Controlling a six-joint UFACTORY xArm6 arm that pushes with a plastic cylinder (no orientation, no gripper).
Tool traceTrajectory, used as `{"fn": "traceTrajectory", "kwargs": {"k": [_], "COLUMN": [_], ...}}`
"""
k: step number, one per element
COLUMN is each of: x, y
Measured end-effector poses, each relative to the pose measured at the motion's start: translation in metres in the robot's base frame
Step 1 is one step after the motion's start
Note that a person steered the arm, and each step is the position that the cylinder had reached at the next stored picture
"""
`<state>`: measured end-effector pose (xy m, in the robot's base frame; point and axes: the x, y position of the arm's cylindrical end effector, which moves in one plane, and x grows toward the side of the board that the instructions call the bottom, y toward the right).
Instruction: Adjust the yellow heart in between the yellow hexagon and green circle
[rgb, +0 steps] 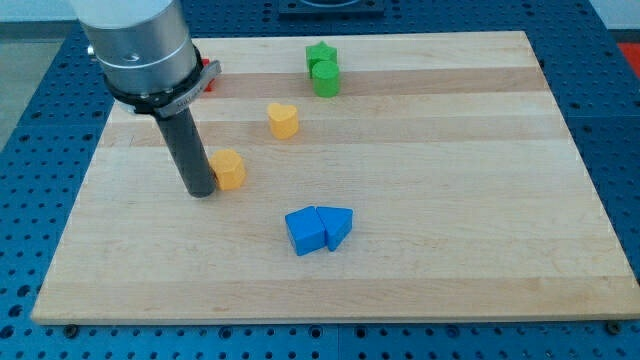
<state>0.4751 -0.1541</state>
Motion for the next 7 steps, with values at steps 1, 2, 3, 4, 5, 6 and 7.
{"fn": "traceTrajectory", "kwargs": {"k": [1, 2, 3, 4, 5, 6, 7], "x": [-0.02, -0.102, -0.13, -0.13, -0.13, -0.127, -0.132], "y": [0.004, 0.024, 0.044, 0.045, 0.045, 0.045, 0.068]}}
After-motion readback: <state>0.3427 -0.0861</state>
